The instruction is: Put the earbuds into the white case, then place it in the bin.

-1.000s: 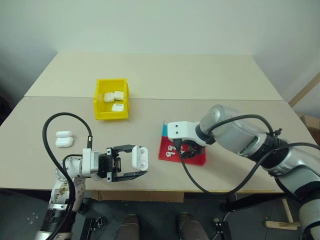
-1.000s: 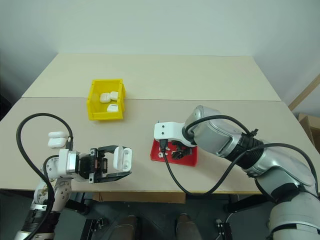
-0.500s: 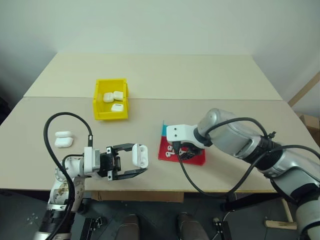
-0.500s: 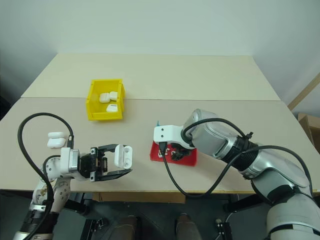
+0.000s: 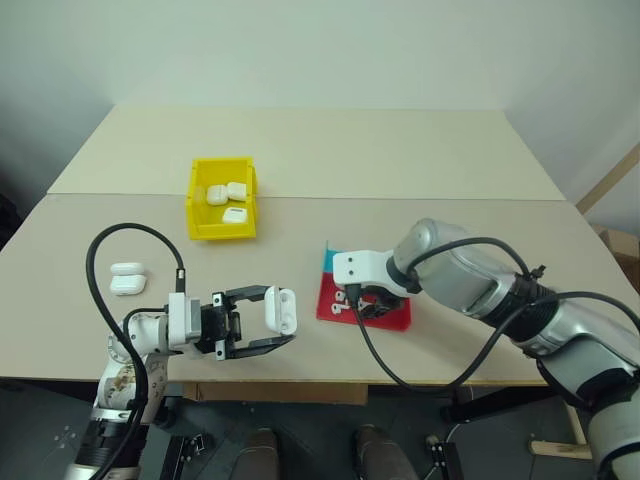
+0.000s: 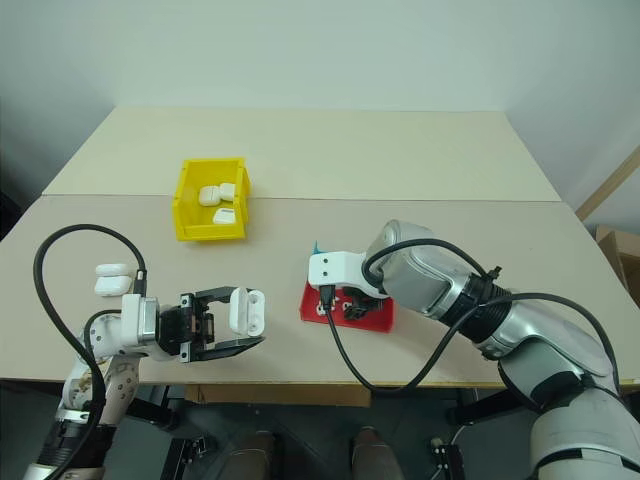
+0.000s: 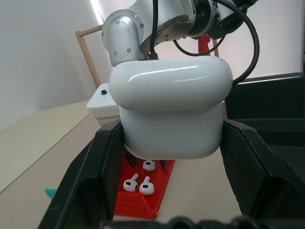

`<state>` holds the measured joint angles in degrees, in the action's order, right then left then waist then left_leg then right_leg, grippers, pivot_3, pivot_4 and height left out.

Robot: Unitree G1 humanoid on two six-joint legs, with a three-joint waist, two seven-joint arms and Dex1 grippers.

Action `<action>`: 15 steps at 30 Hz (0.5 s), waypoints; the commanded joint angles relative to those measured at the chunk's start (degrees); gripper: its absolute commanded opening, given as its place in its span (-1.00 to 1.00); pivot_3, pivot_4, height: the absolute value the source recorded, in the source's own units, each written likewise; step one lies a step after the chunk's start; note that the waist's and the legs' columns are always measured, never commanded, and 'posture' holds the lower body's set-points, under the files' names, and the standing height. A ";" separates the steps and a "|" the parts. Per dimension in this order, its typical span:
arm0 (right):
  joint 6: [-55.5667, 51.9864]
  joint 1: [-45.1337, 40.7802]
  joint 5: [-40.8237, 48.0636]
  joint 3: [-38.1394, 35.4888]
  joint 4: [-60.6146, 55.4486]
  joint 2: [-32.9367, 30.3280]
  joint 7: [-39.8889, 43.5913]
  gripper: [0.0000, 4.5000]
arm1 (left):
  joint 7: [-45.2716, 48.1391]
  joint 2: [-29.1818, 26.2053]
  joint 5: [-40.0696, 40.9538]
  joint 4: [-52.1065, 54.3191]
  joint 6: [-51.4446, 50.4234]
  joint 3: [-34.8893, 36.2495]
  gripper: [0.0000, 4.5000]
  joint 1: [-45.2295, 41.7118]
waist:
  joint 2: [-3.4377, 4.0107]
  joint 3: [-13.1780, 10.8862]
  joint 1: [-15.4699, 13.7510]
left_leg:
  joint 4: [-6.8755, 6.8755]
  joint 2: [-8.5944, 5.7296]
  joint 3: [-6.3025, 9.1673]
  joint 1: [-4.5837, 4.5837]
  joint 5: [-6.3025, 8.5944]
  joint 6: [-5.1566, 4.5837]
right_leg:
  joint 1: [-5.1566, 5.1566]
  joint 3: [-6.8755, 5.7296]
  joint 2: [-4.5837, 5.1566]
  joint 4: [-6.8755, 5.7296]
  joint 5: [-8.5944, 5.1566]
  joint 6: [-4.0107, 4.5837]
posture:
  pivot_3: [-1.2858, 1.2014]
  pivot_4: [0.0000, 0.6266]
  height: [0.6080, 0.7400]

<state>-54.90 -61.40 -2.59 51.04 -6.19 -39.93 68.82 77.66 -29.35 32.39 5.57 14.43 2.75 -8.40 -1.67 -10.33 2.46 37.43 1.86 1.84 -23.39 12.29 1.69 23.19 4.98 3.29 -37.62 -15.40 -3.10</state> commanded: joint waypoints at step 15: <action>2.69 0.68 -3.61 -1.87 0.20 0.67 1.52 0.18 | -2.44 -1.57 -1.68 2.34 -1.08 0.19 0.23 1.80 | 0.00 0.00 0.07 | -0.01 0.01 0.00 0.02 0.00 0.00 | -0.01 0.00 -0.01 -0.01 0.00 0.00 | 0.03 -0.52 1.00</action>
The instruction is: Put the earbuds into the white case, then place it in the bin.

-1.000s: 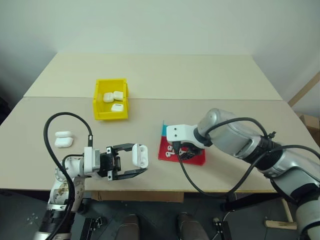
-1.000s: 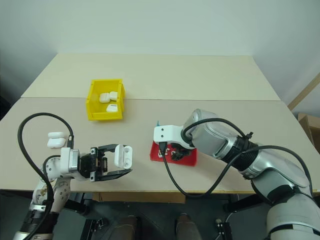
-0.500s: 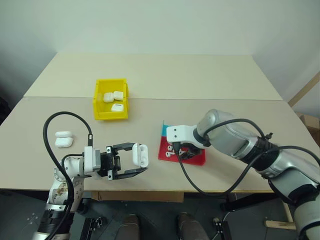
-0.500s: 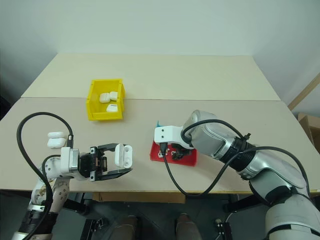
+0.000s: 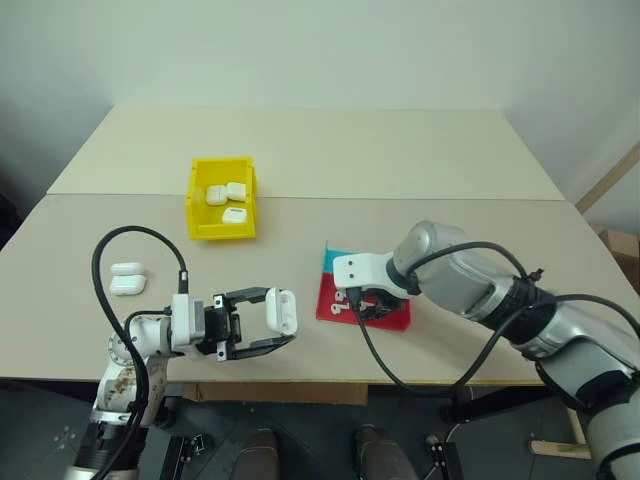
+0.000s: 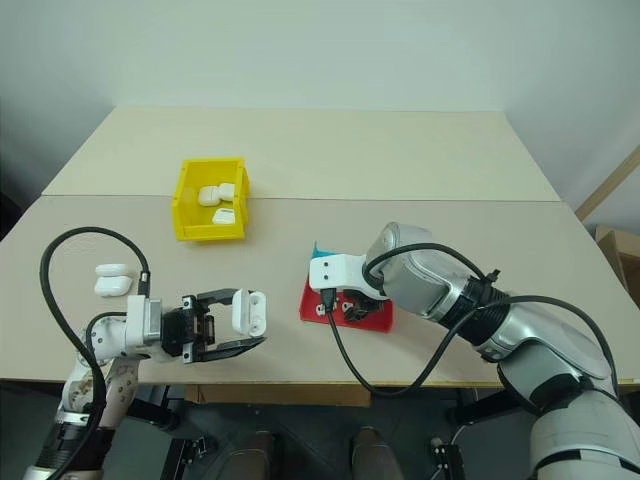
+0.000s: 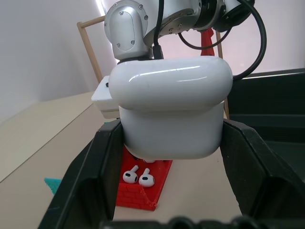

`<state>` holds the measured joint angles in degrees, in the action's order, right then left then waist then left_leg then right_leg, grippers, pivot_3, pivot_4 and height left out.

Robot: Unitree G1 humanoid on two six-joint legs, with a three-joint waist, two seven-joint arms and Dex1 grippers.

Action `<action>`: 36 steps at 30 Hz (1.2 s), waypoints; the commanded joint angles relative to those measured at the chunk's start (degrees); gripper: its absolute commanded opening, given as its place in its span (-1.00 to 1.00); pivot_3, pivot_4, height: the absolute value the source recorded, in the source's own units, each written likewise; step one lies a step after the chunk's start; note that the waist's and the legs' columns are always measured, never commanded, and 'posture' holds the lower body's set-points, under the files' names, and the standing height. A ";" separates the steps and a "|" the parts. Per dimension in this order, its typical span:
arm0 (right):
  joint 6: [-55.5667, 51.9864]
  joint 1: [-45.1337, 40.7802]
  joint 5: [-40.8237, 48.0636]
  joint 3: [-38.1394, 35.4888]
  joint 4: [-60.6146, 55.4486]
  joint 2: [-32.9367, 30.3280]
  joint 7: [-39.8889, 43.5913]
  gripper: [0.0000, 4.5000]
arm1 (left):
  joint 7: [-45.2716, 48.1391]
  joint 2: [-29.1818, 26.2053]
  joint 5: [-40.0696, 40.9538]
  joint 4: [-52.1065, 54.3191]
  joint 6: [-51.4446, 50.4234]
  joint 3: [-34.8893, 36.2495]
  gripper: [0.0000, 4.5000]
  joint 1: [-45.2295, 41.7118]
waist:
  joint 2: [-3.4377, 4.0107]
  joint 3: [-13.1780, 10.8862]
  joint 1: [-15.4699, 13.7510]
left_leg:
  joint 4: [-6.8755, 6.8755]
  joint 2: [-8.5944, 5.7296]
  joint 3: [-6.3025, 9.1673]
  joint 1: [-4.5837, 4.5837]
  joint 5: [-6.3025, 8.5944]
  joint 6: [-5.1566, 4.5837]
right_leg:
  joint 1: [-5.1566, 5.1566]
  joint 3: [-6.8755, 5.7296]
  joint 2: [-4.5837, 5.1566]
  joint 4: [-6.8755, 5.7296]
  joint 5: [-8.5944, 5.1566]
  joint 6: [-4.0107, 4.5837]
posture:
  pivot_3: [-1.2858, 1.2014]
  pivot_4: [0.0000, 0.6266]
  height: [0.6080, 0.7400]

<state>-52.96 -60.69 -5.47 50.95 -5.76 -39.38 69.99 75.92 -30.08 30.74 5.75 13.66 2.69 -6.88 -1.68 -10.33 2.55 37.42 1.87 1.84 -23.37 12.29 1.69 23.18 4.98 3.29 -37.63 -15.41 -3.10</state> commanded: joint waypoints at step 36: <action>2.59 0.50 -3.16 -2.66 0.04 0.79 2.03 -0.48 | -2.13 -0.71 -0.90 2.29 0.29 -0.36 0.23 0.13 | 0.00 0.00 -0.04 | -0.02 0.00 0.00 0.01 0.00 0.00 | 0.00 0.00 0.00 0.01 0.00 0.01 | 0.03 -0.52 1.00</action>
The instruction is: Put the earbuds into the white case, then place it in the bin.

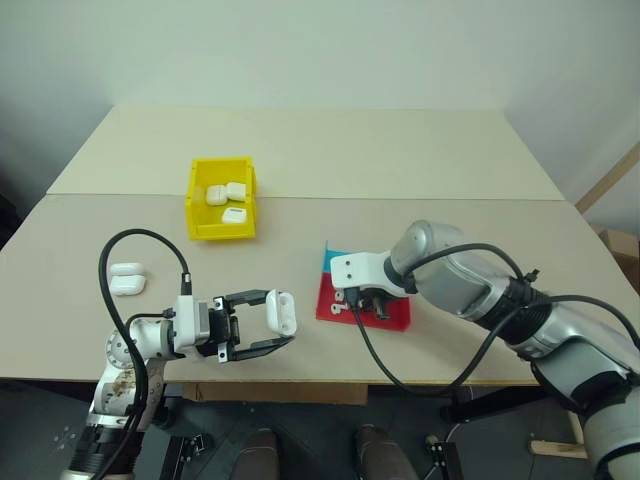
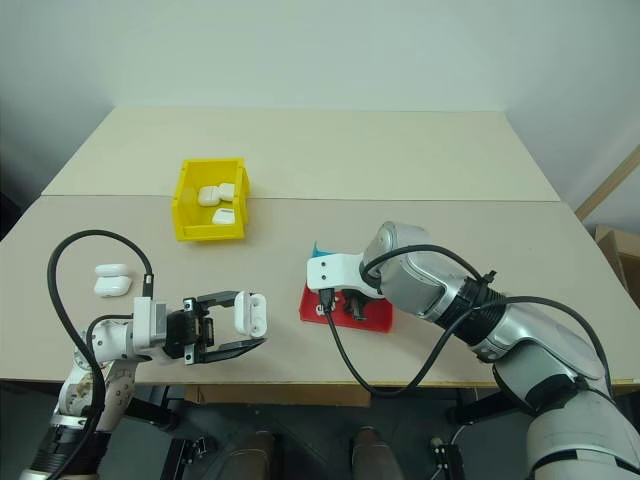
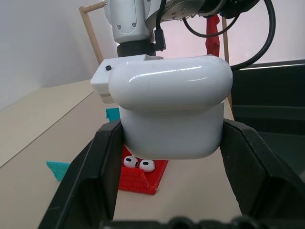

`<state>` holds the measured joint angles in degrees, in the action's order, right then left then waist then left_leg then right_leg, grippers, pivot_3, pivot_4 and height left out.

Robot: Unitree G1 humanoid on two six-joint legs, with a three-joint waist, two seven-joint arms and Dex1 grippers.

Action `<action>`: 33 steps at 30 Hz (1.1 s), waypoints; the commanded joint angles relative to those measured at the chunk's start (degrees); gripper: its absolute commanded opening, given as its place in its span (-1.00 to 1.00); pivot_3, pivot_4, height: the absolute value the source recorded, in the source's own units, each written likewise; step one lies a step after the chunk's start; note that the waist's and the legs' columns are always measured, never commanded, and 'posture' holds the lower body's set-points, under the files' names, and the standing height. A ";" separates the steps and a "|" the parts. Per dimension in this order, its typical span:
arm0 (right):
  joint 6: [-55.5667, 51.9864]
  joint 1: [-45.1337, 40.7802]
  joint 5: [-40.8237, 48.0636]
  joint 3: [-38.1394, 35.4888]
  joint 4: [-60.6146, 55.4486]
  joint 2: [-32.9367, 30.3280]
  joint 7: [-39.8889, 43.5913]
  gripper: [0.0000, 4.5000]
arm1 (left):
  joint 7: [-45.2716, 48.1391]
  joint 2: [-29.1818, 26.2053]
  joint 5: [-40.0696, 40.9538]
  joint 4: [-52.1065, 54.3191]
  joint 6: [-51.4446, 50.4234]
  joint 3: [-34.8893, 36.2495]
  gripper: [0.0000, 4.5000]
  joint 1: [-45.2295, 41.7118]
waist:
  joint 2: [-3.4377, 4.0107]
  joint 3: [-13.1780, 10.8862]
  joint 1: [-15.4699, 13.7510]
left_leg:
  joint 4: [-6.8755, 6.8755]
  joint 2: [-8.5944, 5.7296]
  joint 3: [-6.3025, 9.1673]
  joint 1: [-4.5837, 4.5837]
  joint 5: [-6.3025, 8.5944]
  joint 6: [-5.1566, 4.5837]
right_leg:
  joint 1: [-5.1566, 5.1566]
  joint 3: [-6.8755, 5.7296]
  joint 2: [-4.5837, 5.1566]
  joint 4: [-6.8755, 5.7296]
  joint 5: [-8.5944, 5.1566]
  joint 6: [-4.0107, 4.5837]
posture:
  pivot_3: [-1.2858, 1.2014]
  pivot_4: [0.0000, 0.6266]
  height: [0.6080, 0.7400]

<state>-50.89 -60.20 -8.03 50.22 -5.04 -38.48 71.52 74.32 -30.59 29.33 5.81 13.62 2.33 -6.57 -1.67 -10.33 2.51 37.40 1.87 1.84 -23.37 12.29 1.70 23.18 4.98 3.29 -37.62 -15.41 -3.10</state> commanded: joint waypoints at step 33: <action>-17.16 14.71 18.41 -57.14 -32.31 6.55 -14.69 -0.70 | -10.47 1.59 4.71 11.11 -12.71 -2.43 0.23 -8.25 | -0.03 0.01 -0.50 | -0.03 -0.02 0.10 -0.02 0.00 0.00 | -0.10 -0.09 0.00 0.05 0.00 -0.01 | 0.03 -0.52 1.00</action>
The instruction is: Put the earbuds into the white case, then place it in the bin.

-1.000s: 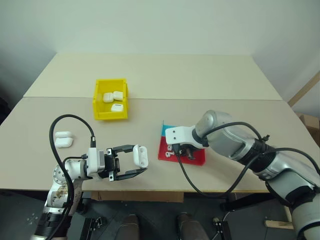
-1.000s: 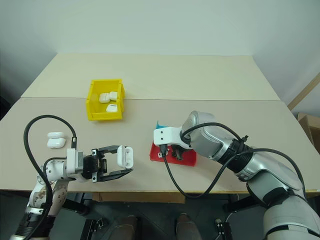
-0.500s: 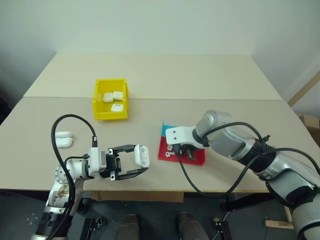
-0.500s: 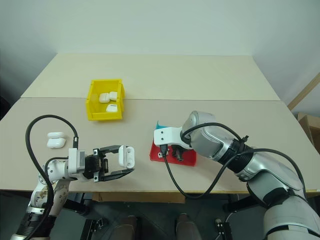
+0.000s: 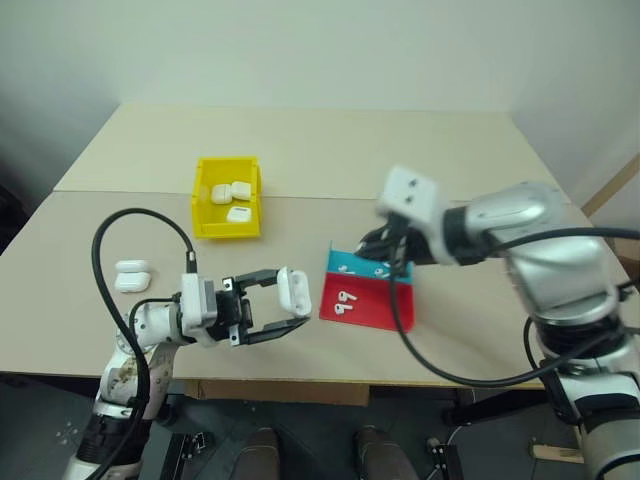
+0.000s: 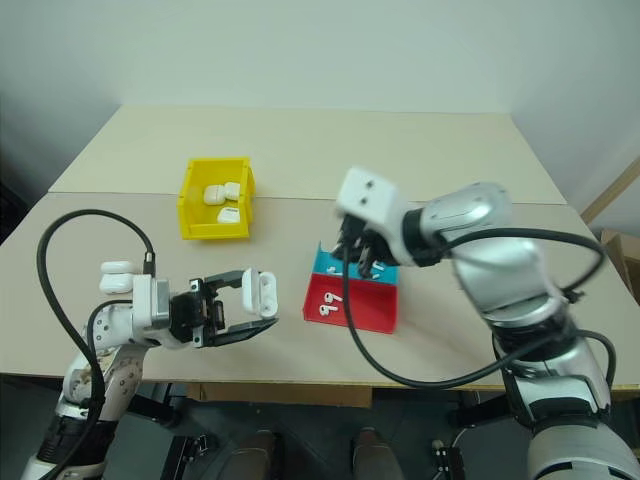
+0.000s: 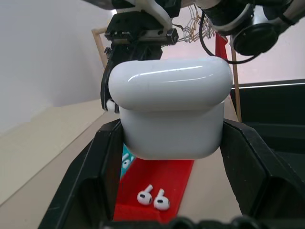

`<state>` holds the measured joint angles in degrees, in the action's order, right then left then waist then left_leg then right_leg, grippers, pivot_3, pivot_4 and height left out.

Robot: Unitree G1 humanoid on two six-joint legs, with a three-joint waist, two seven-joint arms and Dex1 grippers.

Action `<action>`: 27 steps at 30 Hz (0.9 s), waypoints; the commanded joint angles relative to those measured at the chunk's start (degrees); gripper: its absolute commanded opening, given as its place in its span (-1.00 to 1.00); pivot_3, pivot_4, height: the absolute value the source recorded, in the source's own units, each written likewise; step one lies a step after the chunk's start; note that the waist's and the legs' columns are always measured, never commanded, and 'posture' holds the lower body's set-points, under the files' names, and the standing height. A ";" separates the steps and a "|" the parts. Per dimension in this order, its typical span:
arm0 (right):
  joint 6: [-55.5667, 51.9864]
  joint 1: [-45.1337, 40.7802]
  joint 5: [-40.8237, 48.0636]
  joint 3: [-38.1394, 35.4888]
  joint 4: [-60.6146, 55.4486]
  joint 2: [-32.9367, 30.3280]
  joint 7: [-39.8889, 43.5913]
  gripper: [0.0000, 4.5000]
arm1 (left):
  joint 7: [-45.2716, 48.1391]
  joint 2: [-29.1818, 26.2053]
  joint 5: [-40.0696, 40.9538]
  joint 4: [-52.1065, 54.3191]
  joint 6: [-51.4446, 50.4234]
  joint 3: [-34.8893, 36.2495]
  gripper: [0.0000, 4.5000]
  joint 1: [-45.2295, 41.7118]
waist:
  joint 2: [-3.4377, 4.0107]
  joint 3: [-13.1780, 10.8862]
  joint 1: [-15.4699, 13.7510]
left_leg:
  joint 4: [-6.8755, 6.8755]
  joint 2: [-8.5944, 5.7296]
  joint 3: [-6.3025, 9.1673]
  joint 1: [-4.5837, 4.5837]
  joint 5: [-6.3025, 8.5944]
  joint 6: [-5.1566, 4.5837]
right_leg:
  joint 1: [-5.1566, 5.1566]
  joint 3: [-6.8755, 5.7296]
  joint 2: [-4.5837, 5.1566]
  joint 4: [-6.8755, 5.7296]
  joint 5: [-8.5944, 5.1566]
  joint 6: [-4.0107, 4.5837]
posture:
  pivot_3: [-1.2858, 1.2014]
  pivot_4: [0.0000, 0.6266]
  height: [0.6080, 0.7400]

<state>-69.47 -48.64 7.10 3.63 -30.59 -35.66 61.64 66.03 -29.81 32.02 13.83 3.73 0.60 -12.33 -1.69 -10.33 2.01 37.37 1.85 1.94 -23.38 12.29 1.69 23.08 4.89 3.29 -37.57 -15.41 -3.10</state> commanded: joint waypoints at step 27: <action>51.26 19.86 33.61 -15.67 -1.00 17.20 2.10 -0.70 | -1.29 4.83 9.86 10.04 -11.06 -3.65 0.23 -8.72 | 0.01 0.00 0.58 | -0.05 0.02 -0.07 0.12 0.00 0.00 | -0.05 0.14 -0.07 -0.01 0.00 -0.01 | 0.03 -0.52 1.00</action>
<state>-21.30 -28.64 39.56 -12.71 -31.08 -17.93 62.84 64.70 -25.05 40.64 21.67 -7.03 -3.23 -20.26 -1.68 -10.33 2.59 37.31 1.87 1.87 -23.26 12.28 1.69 23.03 5.02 3.22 -37.59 -15.42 -3.11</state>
